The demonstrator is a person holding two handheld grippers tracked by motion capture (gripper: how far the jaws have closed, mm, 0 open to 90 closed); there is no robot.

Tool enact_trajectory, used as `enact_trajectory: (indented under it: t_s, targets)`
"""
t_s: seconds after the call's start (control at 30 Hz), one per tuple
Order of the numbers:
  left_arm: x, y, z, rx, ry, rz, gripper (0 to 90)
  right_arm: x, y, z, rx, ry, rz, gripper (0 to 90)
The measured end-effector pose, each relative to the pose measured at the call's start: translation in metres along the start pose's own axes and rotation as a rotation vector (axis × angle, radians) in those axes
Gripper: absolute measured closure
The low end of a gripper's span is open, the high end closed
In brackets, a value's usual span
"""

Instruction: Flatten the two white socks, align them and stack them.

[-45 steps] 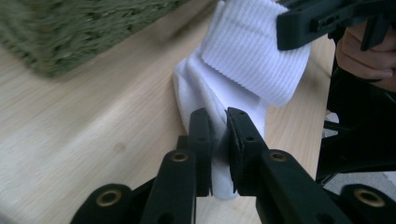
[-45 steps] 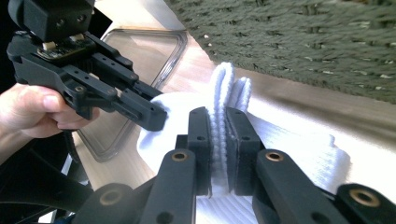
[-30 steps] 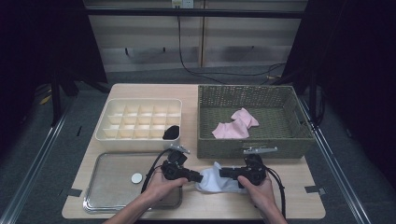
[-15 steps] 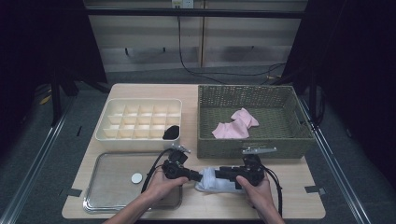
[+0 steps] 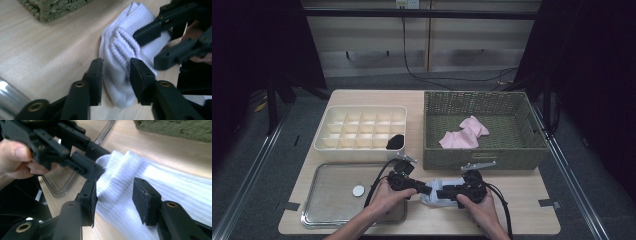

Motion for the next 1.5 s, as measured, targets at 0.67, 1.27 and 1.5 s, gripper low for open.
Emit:
enact_trajectory:
  t_s: [0.67,1.27,1.5]
  targets:
    - [-0.002,-0.003,0.003,0.055,-0.021,0.026,81.5,0.005,-0.007,0.005,0.022,0.057,0.000,85.6]
    - [-0.005,-0.004,-0.003,0.020,-0.022,0.017,73.5,0.008,-0.010,-0.009,0.021,0.065,-0.006,63.1]
    - [-0.008,-0.003,-0.005,0.026,-0.021,0.010,75.8,0.011,0.010,-0.047,-0.077,0.096,0.020,64.5]
Point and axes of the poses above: each handheld gripper's, and its own axes: z roughly forward along the jaws, x roughly out of its top, y roughly to its right, the point moved 9 cm from there along z, roughly forward along the jaws, and after that the axes turned 3 degrees about y, right-handed, at the moved point
